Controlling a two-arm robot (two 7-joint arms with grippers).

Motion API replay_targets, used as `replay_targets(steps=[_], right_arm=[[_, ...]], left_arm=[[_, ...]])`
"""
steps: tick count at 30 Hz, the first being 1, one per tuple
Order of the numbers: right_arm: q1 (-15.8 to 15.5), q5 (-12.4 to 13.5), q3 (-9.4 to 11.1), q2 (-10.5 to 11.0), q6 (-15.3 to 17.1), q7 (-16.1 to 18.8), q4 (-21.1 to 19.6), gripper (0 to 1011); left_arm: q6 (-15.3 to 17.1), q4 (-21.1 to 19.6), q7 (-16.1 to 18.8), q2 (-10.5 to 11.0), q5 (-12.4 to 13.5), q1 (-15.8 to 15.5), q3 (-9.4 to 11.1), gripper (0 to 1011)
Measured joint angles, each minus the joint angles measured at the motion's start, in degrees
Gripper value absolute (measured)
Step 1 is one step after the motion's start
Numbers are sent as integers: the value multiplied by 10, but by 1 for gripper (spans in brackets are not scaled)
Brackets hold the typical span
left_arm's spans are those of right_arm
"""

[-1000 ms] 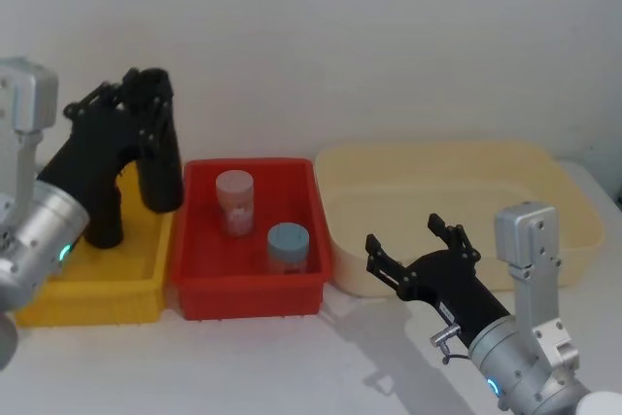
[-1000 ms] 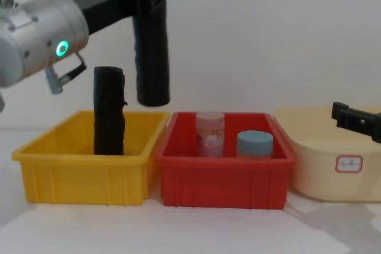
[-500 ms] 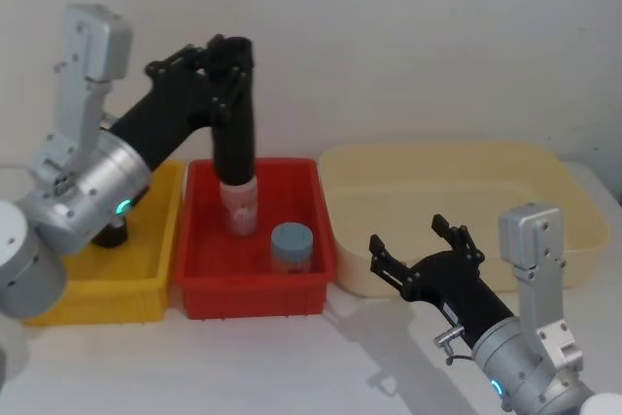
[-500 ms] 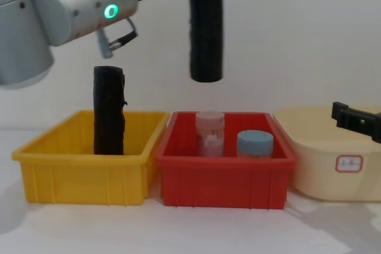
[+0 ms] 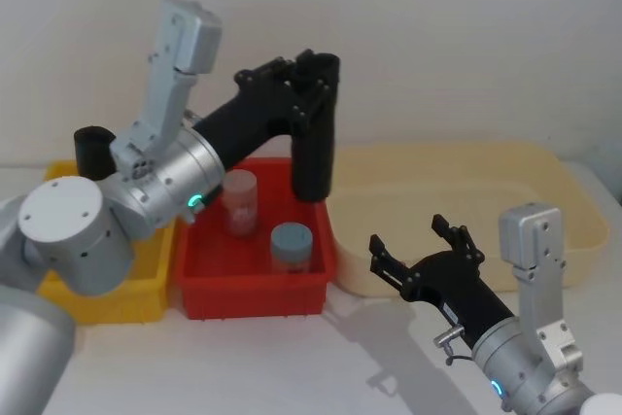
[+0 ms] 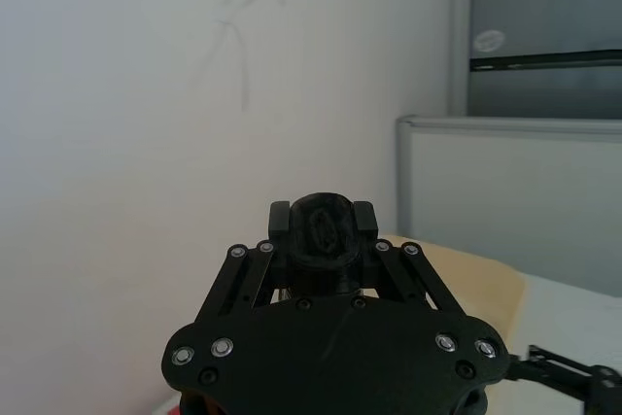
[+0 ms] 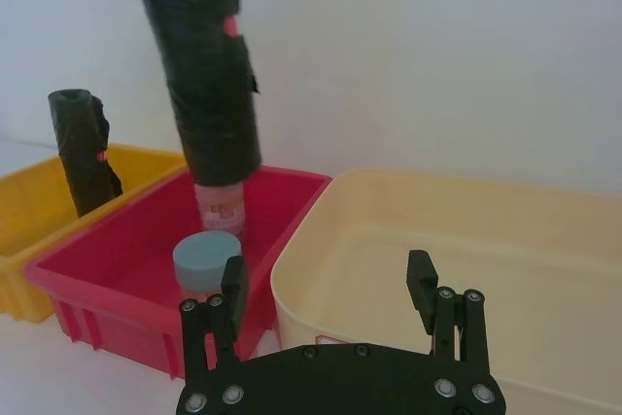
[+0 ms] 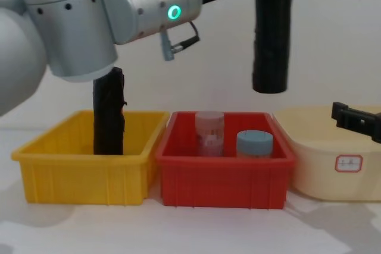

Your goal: Pick up the garbage bag with the one hand and transfer it to the other hand.

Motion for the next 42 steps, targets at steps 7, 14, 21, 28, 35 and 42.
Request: replay_targets(steps=[7,14,21,28,35,42], right_arm=[[0,0,0,0,0,0,0,1000],[0,0,0,0,0,0,0,1000],[0,0,0,0,0,0,0,1000],[1,-3,-2,-1,-4,1,0,1000],[11,-16,-10,-8,-10,2,0,1000],[28,-28,-20,-18,-9,2,7,1000]], left_arm=[[8,18,-12,-14,-11,-9,14,358],[15,29,-19,-24,-20,-15,25,358],[18,33,-23,-29,-25,-18,31,358],[21,37,-25,-32,-29,-21,35,358],[22,38,-27,-33,-31,-22,37,358],[23,40,-27,-34,-32,-22,39,358]])
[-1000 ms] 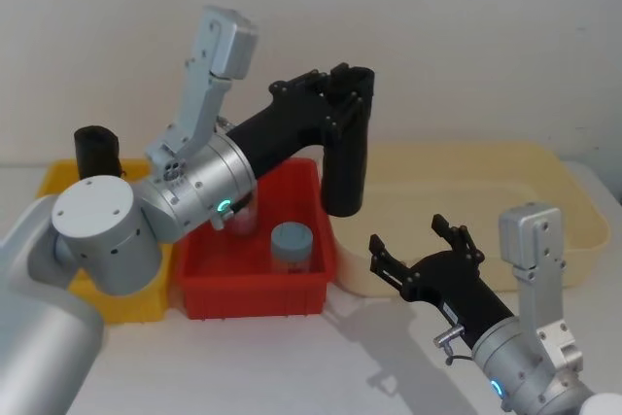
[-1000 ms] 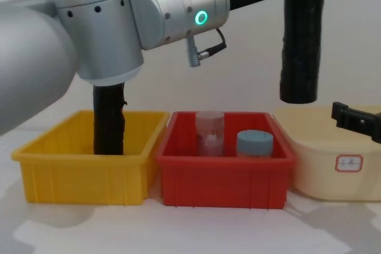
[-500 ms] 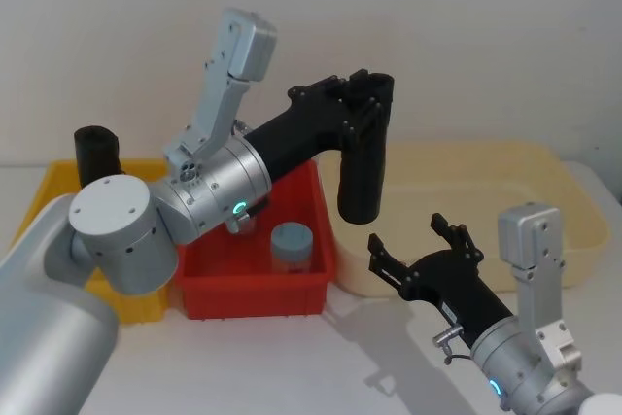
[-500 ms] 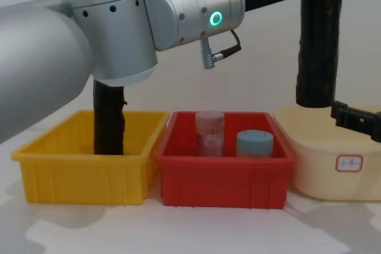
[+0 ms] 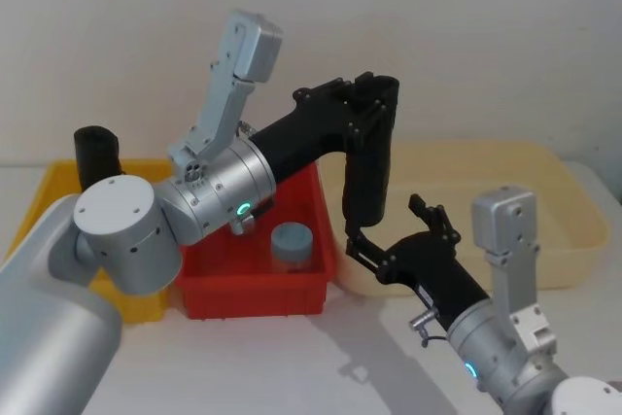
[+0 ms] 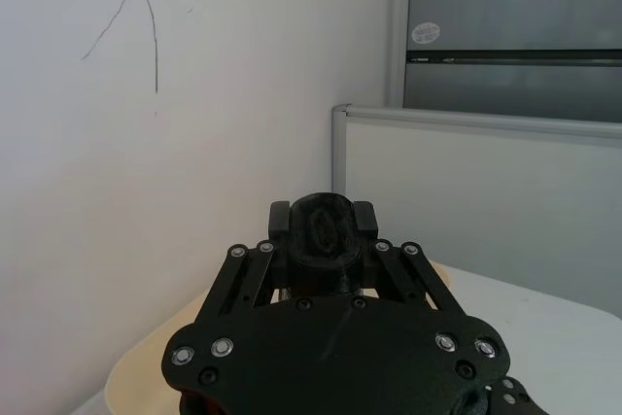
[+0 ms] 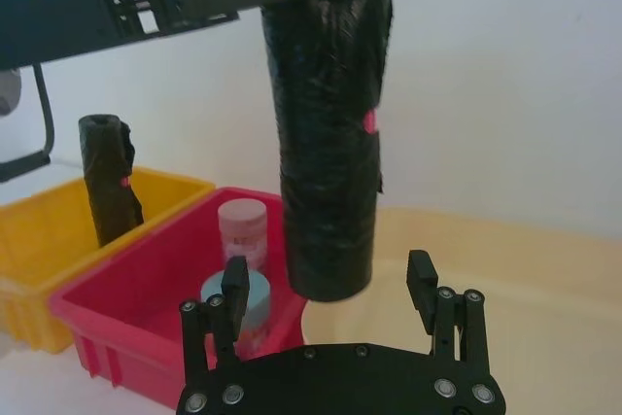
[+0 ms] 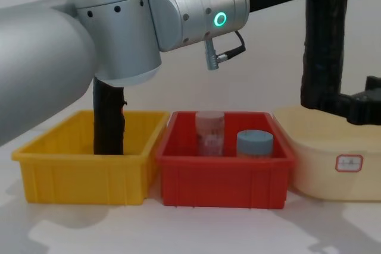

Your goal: Pick up the garbage bag with the one hand and transfer it to the other hand.

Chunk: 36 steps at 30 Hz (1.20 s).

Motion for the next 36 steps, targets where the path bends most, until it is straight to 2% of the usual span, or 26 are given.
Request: replay_targets(steps=[11,19,31,36], right_arm=[[31,-17,-11,-19,4,-1,25,1000],[63,-33,-17,-37,5,-7,59,1000],[96,-46,-18,-57,12,-16,93,997],[107,-48,-15,-65,19,-18,103,886]], left_arm=[[1,1,-1,-1,-1,0,1,358],[1,1,-1,-1,-1,-1,1,358],[1,1,-1,-1,-1,-1,1,358],[1,1,-1,-1,-1,-1,1,358]])
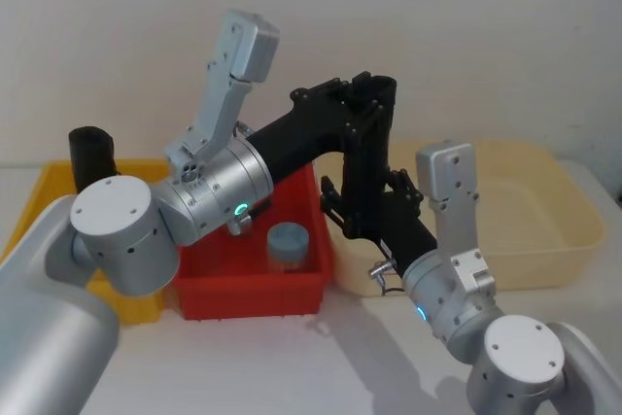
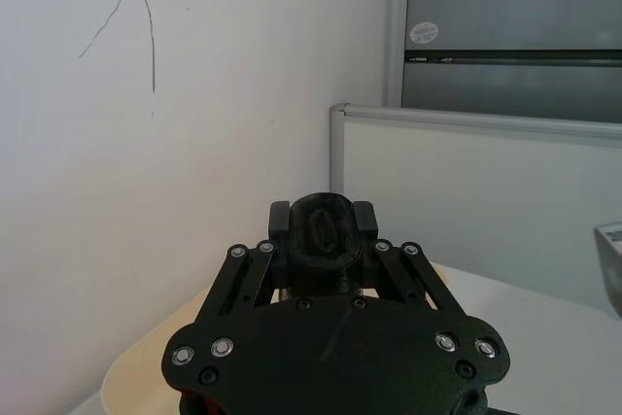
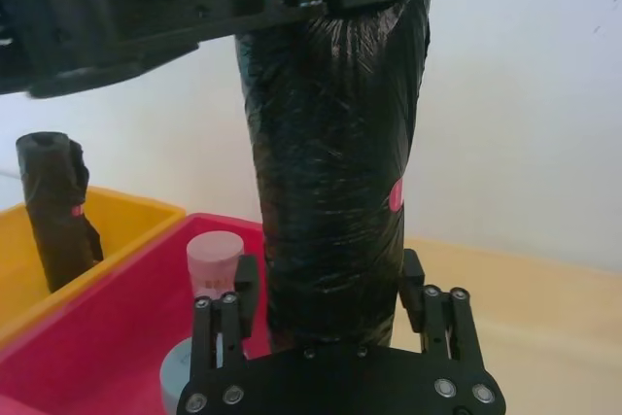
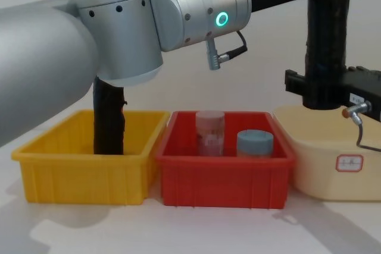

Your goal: Pick up the garbage bag with the one hand and transfer it to the other hand.

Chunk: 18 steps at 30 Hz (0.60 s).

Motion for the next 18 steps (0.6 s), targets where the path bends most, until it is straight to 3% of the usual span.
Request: replay_targets(steps=[11,18], right_arm=[[12,-2,2,-8,9,-1,10,556],[15,-2,3,-11,11,-2,13,536]], left_arm=[[0,0,0,0,0,0,0,358],[0,0,0,0,0,0,0,358]])
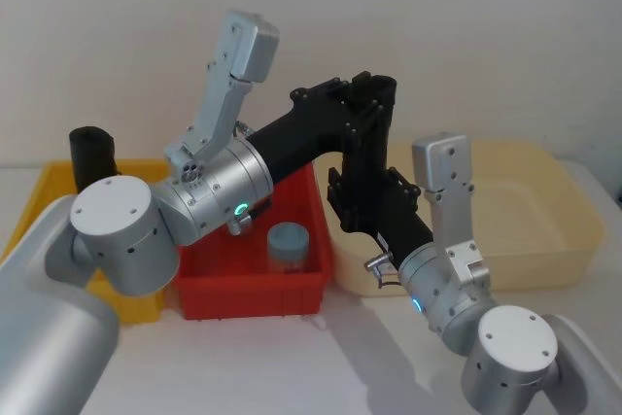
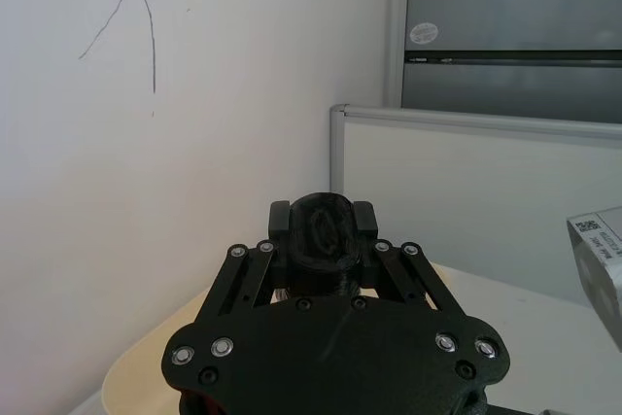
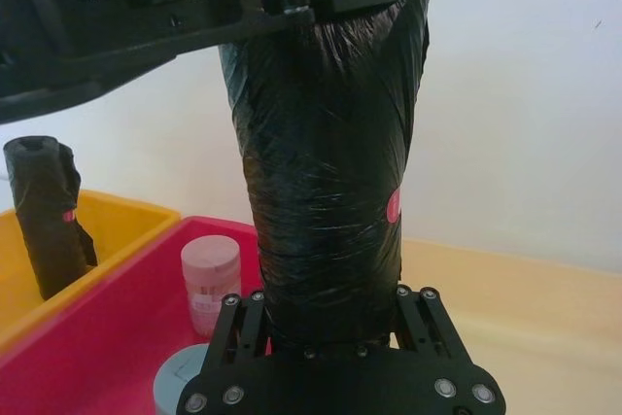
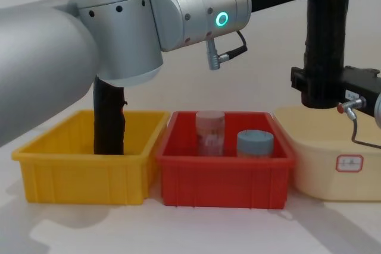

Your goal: Pick up the garbage bag with the one hand and transfer it to the other hand.

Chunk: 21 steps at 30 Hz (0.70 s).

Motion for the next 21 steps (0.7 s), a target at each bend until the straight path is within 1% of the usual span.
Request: replay_targets(steps=[6,12,13,15,16,18,19,21], right_arm=[[2,0,0,-1,1,0,2,536],[3,-1,1,-2,2,0,2,536],[3,-1,1,-2,2,0,3,536],[3,-1,1,-2,2,0,3,536],[3,-1,1,-2,2,0,3,536],[3,-1,1,-3,2,0,3,536],[3,-1,2,-3,2,0,3,536],[4,-1,2,-3,2,0,4,536]], left_arm=[[0,0,0,0,0,0,0,371],[0,0,0,0,0,0,0,527],[0,0,0,0,0,0,0,585],[0,0,0,0,0,0,0,623],[0,0,0,0,0,0,0,682],[0,0,0,0,0,0,0,720],[0,0,0,0,0,0,0,777],[0,0,0,0,0,0,0,815]])
